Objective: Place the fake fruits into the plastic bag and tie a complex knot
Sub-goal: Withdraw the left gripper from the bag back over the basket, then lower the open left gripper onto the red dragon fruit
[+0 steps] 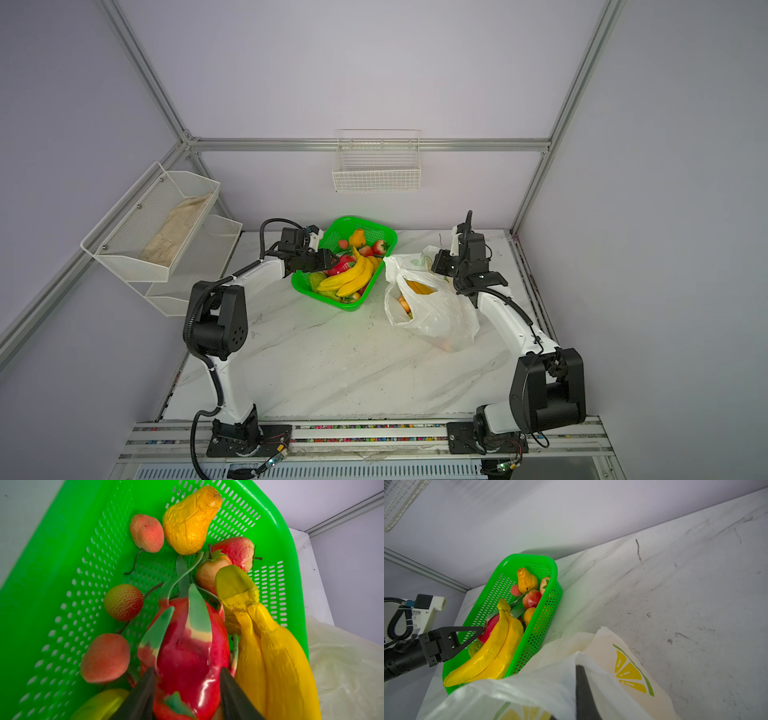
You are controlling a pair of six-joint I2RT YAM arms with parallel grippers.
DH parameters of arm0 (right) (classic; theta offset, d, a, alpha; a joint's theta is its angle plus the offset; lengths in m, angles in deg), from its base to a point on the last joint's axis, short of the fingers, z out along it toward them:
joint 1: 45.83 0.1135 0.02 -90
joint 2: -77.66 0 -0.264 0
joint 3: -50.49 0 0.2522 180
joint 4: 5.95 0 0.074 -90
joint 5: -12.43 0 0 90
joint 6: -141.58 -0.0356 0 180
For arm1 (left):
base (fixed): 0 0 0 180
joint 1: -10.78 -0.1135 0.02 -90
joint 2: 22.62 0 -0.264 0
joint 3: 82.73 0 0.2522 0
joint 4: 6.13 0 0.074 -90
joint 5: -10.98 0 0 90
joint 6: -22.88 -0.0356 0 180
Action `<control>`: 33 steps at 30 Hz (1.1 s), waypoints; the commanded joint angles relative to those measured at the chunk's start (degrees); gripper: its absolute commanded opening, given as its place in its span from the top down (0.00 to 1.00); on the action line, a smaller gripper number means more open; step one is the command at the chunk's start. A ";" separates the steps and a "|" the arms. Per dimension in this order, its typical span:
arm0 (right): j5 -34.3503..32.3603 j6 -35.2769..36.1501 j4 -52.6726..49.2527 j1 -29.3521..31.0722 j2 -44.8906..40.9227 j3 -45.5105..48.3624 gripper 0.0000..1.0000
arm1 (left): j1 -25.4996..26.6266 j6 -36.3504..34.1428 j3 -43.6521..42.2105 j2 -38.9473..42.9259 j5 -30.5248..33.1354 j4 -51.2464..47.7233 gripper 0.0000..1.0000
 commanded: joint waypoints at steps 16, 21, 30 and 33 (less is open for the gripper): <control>-0.82 -0.27 -0.06 -0.19 -0.67 0.00 1.00 | -1.05 0.02 3.92 2.73 -1.82 1.93 1.00; -0.38 -0.32 0.70 -0.23 -0.85 0.45 1.00 | -1.21 0.05 0.87 6.23 -0.26 4.68 1.00; -0.73 0.01 0.46 -0.23 -0.03 0.46 1.00 | -2.02 -0.65 -5.83 10.47 1.63 7.76 1.00; -0.82 0.09 0.41 -0.19 0.23 0.22 1.00 | -2.05 -2.87 -5.91 10.75 1.30 4.83 0.73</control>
